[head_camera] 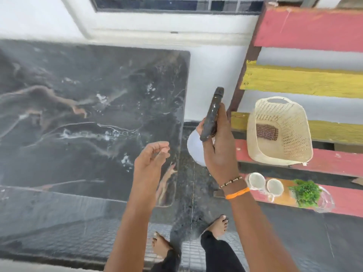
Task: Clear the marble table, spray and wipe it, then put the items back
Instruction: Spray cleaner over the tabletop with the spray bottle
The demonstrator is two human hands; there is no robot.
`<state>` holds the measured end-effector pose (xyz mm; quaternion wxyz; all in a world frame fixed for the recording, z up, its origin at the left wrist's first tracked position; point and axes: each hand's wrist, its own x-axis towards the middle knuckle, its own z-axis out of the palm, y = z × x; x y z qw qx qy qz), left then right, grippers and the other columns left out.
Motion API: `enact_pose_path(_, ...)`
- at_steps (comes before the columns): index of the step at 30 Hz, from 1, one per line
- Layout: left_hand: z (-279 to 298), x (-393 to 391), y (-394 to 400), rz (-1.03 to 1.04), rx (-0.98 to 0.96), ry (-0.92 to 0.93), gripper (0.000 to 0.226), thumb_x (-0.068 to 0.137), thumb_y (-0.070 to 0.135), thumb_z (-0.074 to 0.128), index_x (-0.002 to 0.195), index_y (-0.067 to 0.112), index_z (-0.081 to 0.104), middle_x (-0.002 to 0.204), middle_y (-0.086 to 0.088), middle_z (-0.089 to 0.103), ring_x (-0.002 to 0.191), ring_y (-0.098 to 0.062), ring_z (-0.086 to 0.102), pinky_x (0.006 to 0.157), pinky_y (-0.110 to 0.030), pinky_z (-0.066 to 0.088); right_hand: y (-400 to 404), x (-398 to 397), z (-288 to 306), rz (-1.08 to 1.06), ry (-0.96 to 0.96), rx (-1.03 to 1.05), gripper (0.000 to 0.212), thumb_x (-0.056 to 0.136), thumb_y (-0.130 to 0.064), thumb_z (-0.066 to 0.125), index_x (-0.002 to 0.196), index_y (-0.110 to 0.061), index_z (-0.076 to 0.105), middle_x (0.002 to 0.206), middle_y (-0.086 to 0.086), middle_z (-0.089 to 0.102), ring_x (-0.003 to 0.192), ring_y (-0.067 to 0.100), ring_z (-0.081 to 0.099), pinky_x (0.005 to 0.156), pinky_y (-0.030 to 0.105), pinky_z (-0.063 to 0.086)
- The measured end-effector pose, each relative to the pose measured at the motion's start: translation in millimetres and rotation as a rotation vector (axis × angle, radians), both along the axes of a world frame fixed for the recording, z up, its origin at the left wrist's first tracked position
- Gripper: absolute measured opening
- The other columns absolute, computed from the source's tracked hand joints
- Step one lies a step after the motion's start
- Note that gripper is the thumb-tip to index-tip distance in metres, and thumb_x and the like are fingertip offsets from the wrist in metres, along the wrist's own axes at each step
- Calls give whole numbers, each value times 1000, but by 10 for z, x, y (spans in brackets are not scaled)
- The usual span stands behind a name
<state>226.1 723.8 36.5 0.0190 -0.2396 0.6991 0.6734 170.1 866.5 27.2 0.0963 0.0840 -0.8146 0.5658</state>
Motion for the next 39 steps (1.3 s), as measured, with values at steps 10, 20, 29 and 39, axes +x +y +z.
enact_pose_path(10,404,938,-2172,400,-12,195,14,84,27,59,86,36,69,89,17,68,85,1,63,82,-21,45,-2288,685,316,213,-152,-219,18,91,-40,49,102,-26,53,62,-10,48,63,16,45,67,42,43)
enact_pose_path(20,320,1095,-3536,607,-9,174,23,89,17,57,80,34,70,94,7,66,92,-10,59,83,-24,45,-3856,377,336,352,-351,-374,22,84,-32,66,84,-21,47,68,-4,45,57,12,41,59,35,42)
enact_pose_path(29,332,-58,-4727,461,-117,115,14,90,17,56,92,25,67,86,13,64,72,5,54,69,-8,43,-5053,-518,268,379,-595,-425,35,89,-42,55,81,-9,62,85,7,66,81,15,60,57,16,50)
enact_pose_path(39,127,-1298,-5938,284,-141,32,12,90,21,55,97,28,62,98,13,63,98,-9,60,84,-22,45,-5971,-1318,201,239,-690,-435,32,87,-39,60,84,-8,62,80,8,64,81,11,63,59,30,55)
